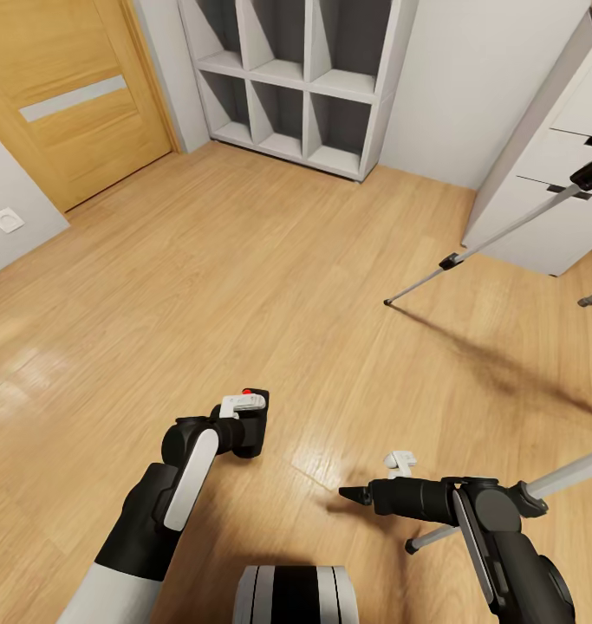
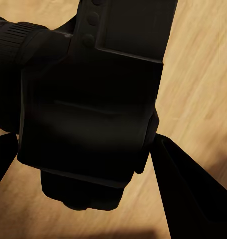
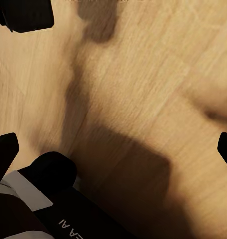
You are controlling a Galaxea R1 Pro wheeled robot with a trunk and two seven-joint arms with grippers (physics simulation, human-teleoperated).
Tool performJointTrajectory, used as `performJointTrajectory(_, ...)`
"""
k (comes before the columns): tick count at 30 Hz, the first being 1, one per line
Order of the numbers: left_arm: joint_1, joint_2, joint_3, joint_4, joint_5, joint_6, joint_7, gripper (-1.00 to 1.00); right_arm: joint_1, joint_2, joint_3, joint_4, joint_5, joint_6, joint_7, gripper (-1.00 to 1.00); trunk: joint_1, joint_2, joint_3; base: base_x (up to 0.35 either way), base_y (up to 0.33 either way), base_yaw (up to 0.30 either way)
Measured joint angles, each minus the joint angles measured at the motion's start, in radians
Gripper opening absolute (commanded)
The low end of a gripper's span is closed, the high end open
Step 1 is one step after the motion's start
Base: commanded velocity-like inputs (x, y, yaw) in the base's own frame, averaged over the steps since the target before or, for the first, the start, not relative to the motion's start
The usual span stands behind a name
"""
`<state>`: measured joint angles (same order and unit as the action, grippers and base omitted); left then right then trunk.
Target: Attach the digital camera to the camera tripod in the bedroom.
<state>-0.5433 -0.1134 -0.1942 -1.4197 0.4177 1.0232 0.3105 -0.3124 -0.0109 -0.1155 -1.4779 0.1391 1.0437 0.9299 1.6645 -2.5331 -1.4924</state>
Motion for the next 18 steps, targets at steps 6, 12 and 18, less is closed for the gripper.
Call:
performJointTrajectory(6, 0.0, 0.001, 0.0, 0.001, 0.005, 0.0, 0.0, -1.0, 0.0, 0.0, 0.0, 0.0, 0.0, 0.0, 0.0, 1.0, -0.003, 0.001, 0.023, 0.0, 0.0, 0.0)
performJointTrajectory(12, 0.0, 0.067, 0.011, -0.012, 0.153, 0.003, -0.045, -1.0, 0.0, 0.0, -0.001, 0.0, 0.0, 0.0, 0.0, 1.0, -0.005, 0.003, 0.046, 0.0, 0.0, 0.0)
performJointTrajectory(18, 0.0, 0.327, 0.017, -0.024, 0.612, -0.012, -0.276, -1.0, 0.0, 0.0, -0.001, 0.0, 0.0, 0.0, 0.0, 1.0, -0.008, 0.004, 0.07, 0.0, 0.0, 0.0)
